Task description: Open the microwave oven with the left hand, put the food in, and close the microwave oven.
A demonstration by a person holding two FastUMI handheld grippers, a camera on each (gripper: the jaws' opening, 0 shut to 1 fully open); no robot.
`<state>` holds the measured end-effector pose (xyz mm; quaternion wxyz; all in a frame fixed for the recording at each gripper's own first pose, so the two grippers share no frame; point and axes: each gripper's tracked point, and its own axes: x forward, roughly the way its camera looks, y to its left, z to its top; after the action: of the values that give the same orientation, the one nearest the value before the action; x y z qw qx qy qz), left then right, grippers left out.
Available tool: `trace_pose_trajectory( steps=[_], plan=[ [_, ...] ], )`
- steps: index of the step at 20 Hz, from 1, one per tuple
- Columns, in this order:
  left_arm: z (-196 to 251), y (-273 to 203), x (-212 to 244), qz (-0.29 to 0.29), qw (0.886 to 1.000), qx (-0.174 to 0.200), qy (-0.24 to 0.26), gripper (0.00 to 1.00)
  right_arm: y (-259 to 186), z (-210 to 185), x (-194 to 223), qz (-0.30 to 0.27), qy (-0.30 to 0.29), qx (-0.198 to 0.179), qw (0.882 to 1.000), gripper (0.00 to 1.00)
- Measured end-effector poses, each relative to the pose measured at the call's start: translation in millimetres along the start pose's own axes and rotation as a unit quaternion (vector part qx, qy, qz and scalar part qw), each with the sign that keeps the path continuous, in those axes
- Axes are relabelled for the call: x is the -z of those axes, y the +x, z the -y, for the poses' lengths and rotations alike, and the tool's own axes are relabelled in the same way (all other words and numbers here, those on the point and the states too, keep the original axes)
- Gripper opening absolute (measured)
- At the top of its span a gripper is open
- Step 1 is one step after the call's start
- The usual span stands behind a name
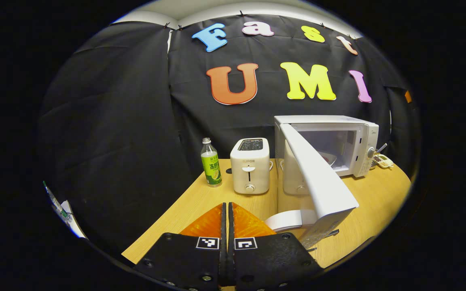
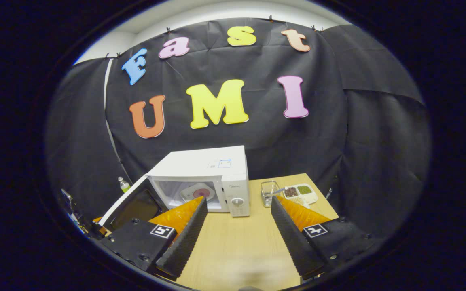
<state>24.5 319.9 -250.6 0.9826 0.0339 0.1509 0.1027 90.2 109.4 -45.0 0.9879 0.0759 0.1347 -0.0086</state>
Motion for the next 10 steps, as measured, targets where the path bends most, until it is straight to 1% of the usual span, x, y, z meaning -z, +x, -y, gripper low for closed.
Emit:
trace_pose_trajectory(
  steps=[2,3,4,6,7,8,10],
  plan=[
    [20,-6,-4,0.003,1.0,0.023,-0.007,0.0,-2,3,-6,0.006,0.002,0.007,1.0,1.0],
    [33,-9,-4,0.003,0.999,0.039,-0.009,0.0,-4,5,-7,0.007,0.0,0.01,1.0,0.92],
    [47,-11,-7,0.007,0.999,0.052,-0.008,0.0,-7,7,-9,0.009,0.0,0.013,1.0,1.0],
    [75,-14,-9,0.009,0.997,0.076,-0.01,0.0,-10,11,-9,0.009,0.001,0.013,1.0,1.0],
    [90,-16,-12,0.014,0.996,0.089,-0.009,0.0,-10,13,-8,0.005,0.004,0.011,1.0,0.92],
    [105,-16,-14,0.016,0.995,0.099,-0.005,0.0,-11,17,-7,0.002,0.01,0.011,1.0,1.0],
    [136,-14,-21,0.027,0.992,0.124,0.006,0.0,-10,27,-11,0.001,0.016,0.017,1.0,1.0]
  ],
)
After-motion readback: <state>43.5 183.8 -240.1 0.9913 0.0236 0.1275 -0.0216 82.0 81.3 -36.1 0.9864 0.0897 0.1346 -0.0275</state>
